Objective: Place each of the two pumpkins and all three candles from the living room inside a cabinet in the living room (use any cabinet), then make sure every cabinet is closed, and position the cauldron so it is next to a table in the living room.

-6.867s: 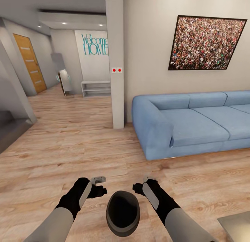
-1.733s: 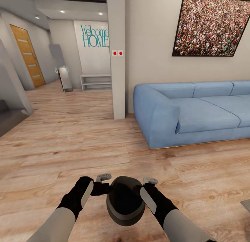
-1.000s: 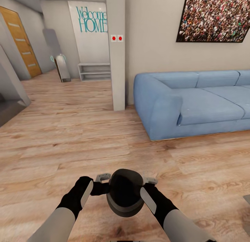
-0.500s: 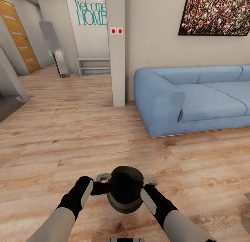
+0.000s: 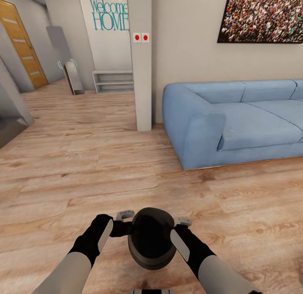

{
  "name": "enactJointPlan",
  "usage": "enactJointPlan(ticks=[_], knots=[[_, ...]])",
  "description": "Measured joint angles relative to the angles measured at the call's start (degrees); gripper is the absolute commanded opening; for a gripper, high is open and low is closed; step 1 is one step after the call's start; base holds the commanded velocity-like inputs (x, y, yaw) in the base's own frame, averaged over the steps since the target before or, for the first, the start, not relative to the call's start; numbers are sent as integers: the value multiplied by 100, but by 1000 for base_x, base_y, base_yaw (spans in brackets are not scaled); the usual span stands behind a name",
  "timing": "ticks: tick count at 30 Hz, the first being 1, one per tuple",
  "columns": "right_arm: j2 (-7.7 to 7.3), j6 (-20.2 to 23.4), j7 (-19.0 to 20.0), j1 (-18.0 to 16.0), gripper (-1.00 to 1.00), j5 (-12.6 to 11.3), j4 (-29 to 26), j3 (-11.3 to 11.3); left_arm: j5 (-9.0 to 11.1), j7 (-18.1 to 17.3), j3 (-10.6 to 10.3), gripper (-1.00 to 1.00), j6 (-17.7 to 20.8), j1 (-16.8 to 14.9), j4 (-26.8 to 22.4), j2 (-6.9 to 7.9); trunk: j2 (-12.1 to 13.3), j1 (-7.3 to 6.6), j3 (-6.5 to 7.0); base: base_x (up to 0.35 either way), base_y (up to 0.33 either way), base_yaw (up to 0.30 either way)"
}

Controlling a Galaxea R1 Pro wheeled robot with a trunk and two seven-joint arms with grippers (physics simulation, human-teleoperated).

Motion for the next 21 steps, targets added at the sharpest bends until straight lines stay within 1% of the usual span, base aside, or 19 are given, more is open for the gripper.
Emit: enactJointPlan(ticks=[8, 15, 20, 21], knots=[[0, -2, 2, 0, 100, 0, 1, 0, -1, 12, 0, 100, -114, 0, 2, 0, 0, 0, 0, 1, 0, 0], [0, -4, 4, 0, 100, 0, 4, -1, -2, 16, 0, 100, -173, -1, 5, -3, -9, 18, -155, 0, 0, 0], [0, -4, 7, 0, 100, 0, 4, 0, -2, 21, 0, 100, -188, -3, 9, -6, -9, 18, -155, 0, 0, 0], [0, -4, 7, 0, 100, 0, 4, -1, -3, 23, 0, 100, -190, -3, 10, -7, -10, 21, -177, 0, 0, 0]])
